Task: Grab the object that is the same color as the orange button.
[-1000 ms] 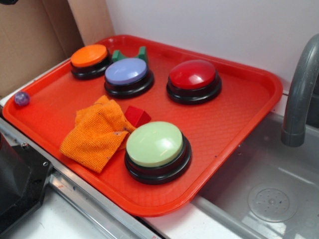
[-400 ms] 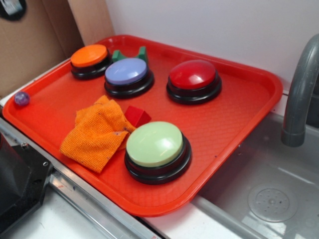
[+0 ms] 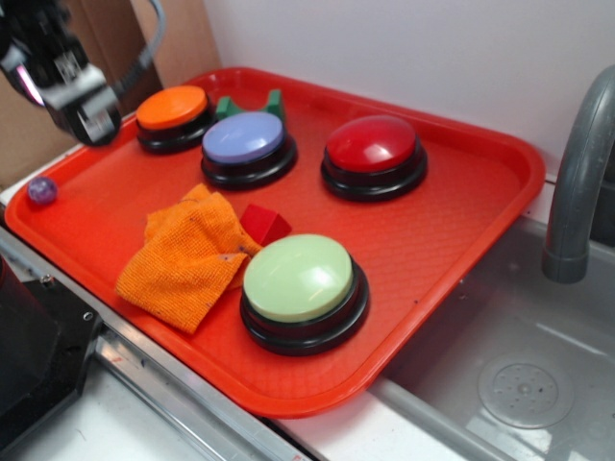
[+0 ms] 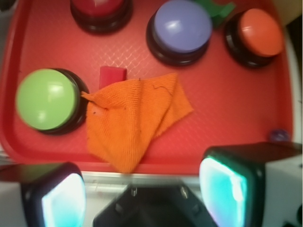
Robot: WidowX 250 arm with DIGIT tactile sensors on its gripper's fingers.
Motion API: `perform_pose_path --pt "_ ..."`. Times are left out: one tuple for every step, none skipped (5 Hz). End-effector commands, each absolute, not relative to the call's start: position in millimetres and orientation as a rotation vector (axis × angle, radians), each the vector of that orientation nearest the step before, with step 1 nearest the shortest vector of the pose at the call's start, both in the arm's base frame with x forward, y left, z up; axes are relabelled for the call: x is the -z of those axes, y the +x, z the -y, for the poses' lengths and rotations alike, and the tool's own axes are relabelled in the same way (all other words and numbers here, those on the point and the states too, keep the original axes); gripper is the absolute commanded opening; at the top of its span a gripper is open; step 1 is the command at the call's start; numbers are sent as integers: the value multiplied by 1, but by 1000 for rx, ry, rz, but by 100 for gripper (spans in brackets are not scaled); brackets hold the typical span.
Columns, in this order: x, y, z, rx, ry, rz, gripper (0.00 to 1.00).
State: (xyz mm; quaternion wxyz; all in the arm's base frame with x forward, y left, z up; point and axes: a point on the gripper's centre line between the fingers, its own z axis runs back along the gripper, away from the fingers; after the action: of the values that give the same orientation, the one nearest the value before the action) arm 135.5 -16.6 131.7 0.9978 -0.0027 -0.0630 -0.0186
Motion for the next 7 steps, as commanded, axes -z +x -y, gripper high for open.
perform_pose_path --pt "-67 163 11 102 -19 188 100" --pt "-42 170 10 135 -15 177 100" --pt "-23 175 10 151 -31 164 100" --pt "-19 172 2 133 -40 154 100" --pt "-19 171 0 106 -36 152 62" --pt "-20 171 1 107 -33 152 0" --pt "-25 171 -2 96 -12 135 0"
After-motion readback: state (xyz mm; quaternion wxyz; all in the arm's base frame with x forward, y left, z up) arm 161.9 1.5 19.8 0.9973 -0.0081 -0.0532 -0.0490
